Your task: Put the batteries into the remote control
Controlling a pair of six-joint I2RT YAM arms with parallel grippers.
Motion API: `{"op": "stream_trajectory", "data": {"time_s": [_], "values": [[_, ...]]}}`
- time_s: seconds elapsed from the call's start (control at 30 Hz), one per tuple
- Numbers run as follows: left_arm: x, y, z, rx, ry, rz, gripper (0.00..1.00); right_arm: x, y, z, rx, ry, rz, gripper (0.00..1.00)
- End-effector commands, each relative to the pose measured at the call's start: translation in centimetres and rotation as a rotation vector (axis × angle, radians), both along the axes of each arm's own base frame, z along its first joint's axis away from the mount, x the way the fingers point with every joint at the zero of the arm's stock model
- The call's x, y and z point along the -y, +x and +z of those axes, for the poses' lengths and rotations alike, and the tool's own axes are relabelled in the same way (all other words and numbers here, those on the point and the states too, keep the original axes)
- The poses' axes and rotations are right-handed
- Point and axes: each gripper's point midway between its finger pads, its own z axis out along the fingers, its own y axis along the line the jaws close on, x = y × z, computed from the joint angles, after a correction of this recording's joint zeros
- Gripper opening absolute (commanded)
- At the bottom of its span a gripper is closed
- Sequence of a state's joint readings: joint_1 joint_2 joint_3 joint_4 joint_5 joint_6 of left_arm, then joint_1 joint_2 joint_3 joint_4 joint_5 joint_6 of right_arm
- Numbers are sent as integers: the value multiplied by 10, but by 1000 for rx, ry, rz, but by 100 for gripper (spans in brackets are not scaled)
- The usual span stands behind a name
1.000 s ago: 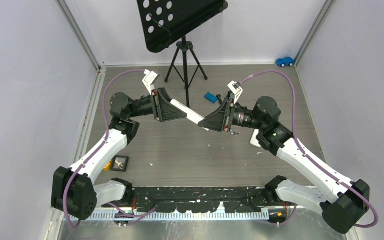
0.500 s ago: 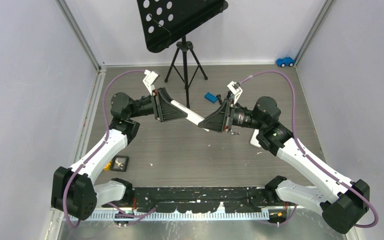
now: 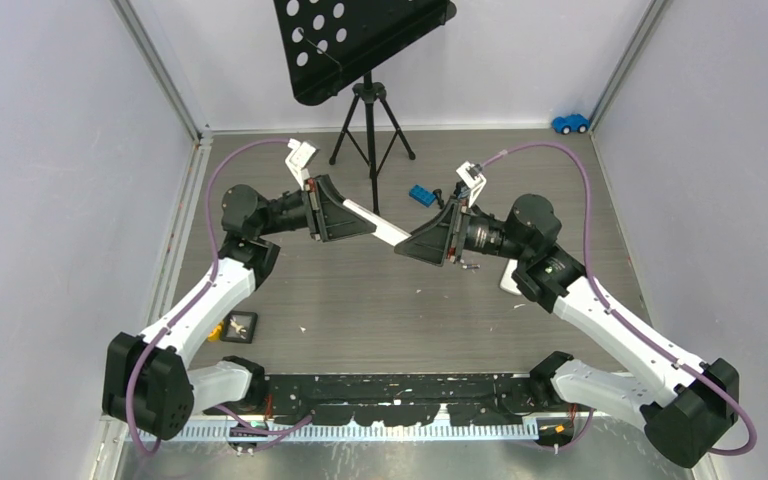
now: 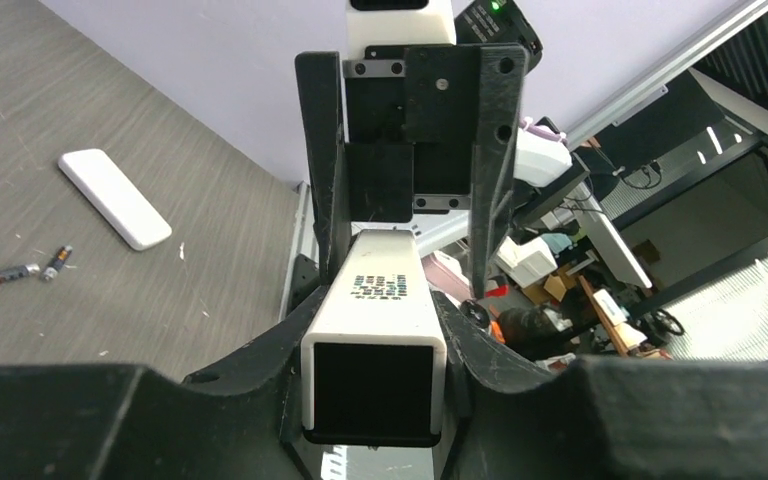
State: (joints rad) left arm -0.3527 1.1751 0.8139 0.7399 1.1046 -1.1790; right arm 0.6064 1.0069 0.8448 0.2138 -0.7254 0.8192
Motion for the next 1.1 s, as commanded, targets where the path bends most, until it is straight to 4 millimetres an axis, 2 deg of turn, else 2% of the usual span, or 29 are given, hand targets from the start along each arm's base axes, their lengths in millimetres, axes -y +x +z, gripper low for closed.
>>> {"op": "stream_trajectory", "data": {"time_s": [0.0, 0.13, 0.27, 0.33, 0.47, 0.83, 1.07], "values": [[0, 7, 22, 181, -45, 50, 0, 8, -3, 36, 25, 134, -53, 82], [-2, 7, 34, 344, -59, 74, 0, 13, 1, 46, -60, 201, -108, 96], [-7, -2, 48, 605, -95, 109, 0, 11, 6, 40, -129, 217, -114, 98], [-9, -1, 53, 664, -101, 140, 0, 9, 10, 39, -171, 240, -118, 98], [-11, -8, 61, 763, -122, 149, 0, 7, 11, 49, -252, 336, -80, 97], [-16, -16, 64, 882, -147, 185, 0, 4, 21, 59, -373, 514, -23, 96], [-18, -18, 64, 890, -162, 200, 0, -1, 25, 58, -425, 507, -39, 88]]}}
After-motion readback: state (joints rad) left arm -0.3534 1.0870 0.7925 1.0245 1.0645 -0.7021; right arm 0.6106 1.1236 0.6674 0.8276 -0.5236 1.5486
